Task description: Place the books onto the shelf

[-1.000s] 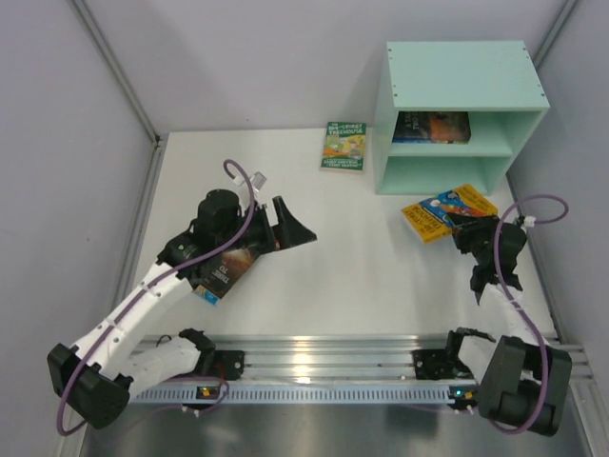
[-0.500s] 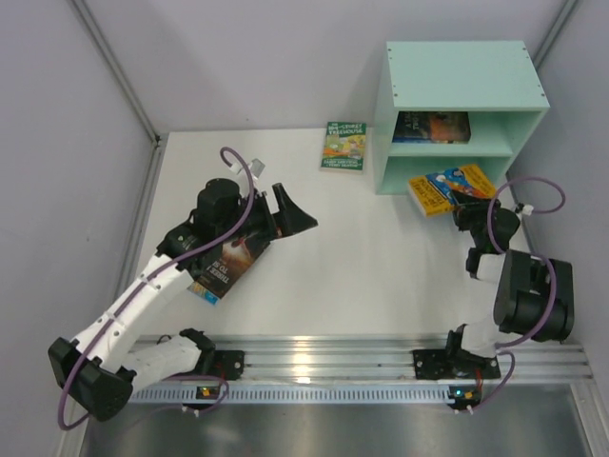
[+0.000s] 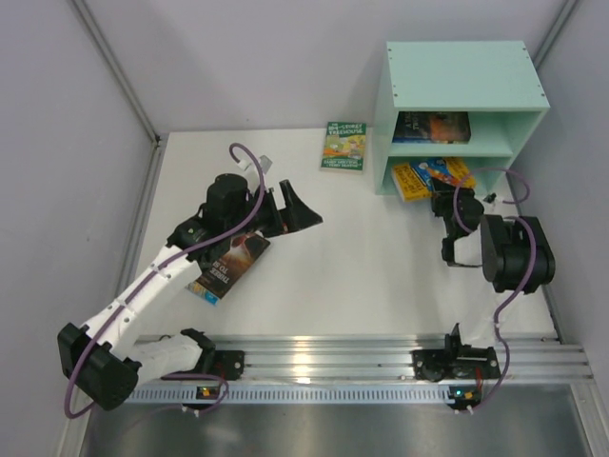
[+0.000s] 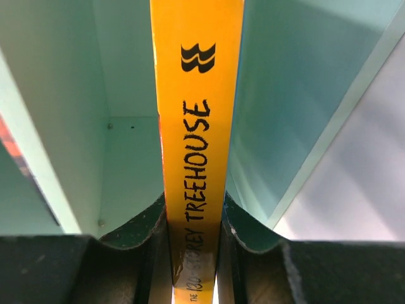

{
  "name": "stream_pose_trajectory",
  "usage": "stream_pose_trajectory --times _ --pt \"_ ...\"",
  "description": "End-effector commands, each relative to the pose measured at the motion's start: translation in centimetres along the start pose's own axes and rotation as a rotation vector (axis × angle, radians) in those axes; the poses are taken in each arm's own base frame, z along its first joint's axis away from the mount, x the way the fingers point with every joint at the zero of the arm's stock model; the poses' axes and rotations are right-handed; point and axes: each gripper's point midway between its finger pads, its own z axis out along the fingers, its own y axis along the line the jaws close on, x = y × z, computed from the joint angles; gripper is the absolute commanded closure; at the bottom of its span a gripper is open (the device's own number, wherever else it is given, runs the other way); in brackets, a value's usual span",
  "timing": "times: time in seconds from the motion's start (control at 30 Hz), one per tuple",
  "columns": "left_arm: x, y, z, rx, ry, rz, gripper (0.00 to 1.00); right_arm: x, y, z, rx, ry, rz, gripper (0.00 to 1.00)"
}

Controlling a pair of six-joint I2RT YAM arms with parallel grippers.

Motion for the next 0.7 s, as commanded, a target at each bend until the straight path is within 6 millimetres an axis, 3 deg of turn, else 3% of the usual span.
stream_pose_trajectory --times 0.0,0.13,0.17,0.3,0.53,0.67 --pt "-1.9 -2.5 -0.9 0.085 -0.072 0.067 0.02 -1.5 6.8 1.3 -0.229 -0.138 0.041 1.0" --pt "-1.4 -2.7 -0.6 0.109 -0.05 0.068 0.02 -1.3 6.7 2.9 -0.237 -0.182 0.063 1.0" --pt "-1.3 -2.8 -0.6 0.118 -0.039 0.068 0.02 -0.1 6.8 2.9 -0.244 -0.165 0.067 1.0" --pt "-1.2 -3.3 -0.7 0.142 -0.034 0.058 0.02 0.0 4.7 4.3 -0.183 -0.193 0.086 0.99" --pt "-1.2 -2.9 -0.9 0.126 -0.047 0.068 0.02 1.2 3.8 6.4 -0.139 -0.173 0.059 0.98" --pt "-1.0 -2.9 -0.7 0.134 -0.043 0.055 0.02 3.0 3.1 7.6 -0.076 -0.117 0.054 0.94"
